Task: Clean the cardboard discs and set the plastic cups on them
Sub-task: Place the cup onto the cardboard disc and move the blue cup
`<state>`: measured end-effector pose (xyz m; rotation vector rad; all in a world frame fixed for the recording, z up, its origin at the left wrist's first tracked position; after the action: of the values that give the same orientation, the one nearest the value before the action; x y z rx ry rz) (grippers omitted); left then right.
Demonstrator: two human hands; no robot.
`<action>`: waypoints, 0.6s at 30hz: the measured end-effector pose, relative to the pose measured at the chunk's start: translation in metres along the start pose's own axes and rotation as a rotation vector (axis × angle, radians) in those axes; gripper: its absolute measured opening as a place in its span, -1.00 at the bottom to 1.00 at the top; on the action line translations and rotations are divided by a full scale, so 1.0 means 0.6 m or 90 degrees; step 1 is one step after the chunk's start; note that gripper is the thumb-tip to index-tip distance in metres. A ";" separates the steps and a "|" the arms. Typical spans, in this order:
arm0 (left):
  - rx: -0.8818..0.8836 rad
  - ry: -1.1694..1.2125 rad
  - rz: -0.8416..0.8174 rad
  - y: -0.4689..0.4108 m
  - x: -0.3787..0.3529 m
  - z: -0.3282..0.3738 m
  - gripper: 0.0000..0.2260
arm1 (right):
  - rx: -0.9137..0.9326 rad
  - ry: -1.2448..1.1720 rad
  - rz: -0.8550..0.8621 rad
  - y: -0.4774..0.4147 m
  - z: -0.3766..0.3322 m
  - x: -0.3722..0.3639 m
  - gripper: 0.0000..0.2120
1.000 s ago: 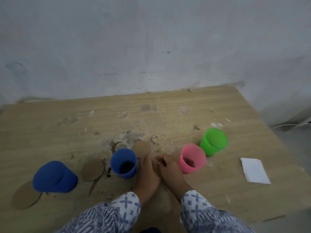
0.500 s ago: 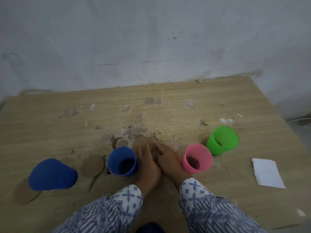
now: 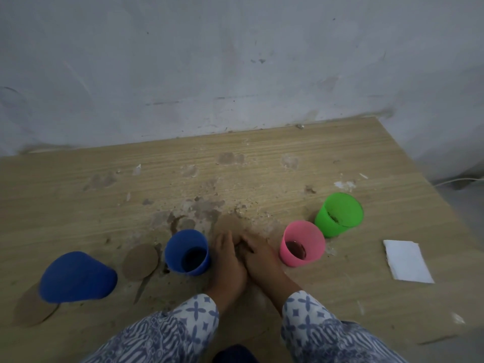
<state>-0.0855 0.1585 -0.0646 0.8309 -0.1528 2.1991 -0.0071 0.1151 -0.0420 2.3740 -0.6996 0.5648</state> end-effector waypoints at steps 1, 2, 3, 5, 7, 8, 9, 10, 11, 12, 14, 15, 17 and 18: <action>-0.012 0.002 -0.008 0.003 -0.002 0.004 -0.49 | -0.011 -0.005 0.013 0.007 0.007 0.002 -0.73; -0.024 -0.001 -0.015 0.006 -0.004 0.007 -0.49 | -0.015 -0.008 0.026 0.015 0.012 0.004 -0.73; -0.036 -0.007 -0.017 0.009 -0.006 0.010 -0.49 | -0.012 -0.013 0.038 0.024 0.017 0.006 -0.71; -0.054 -0.015 -0.023 0.016 -0.008 0.012 -0.50 | -0.001 -0.007 0.060 0.041 0.024 0.007 -0.64; -0.081 -0.015 -0.038 0.023 -0.013 0.012 -0.49 | -0.010 0.020 0.078 0.051 0.039 0.003 -0.59; -0.093 -0.016 -0.050 0.027 -0.016 0.013 -0.49 | -0.022 0.024 0.084 0.054 0.049 0.001 -0.58; -0.107 -0.019 -0.060 0.030 -0.017 0.014 -0.49 | -0.033 0.024 0.087 0.056 0.058 -0.002 -0.57; -0.123 -0.027 -0.071 0.032 -0.020 0.015 -0.49 | -0.046 0.024 0.091 0.059 0.066 -0.003 -0.56; -0.143 -0.037 -0.081 0.034 -0.022 0.019 -0.51 | -0.056 0.023 0.094 0.061 0.071 -0.004 -0.56; -0.162 -0.041 -0.096 0.036 -0.027 0.022 -0.53 | -0.058 0.021 0.099 0.063 0.073 -0.004 -0.56; -0.179 -0.019 -0.130 0.041 -0.036 0.032 -0.58 | -0.048 0.015 0.113 0.066 0.074 -0.003 -0.55; -0.189 -0.012 -0.138 0.042 -0.040 0.037 -0.60 | -0.049 0.010 0.123 0.068 0.074 -0.001 -0.56; -0.214 -0.022 -0.139 0.042 -0.045 0.041 -0.60 | -0.069 -0.002 0.139 0.068 0.080 0.003 -0.57; -0.219 -0.034 -0.141 0.043 -0.046 0.042 -0.60 | -0.086 -0.005 0.140 0.069 0.084 0.006 -0.58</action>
<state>-0.0770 0.1143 -0.0579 0.6770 -0.4320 1.8746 -0.0179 0.0534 -0.0598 2.1907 -0.9798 0.5803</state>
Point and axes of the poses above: each hand's wrist, its own y-axis away from the middle knuckle, its own x-axis out of the back of the hand, z = x × y, the point moved 8 cm from there along -y, towards the middle knuckle, and after that the axes turned 14 degrees about -x, right-handed, at the moved point
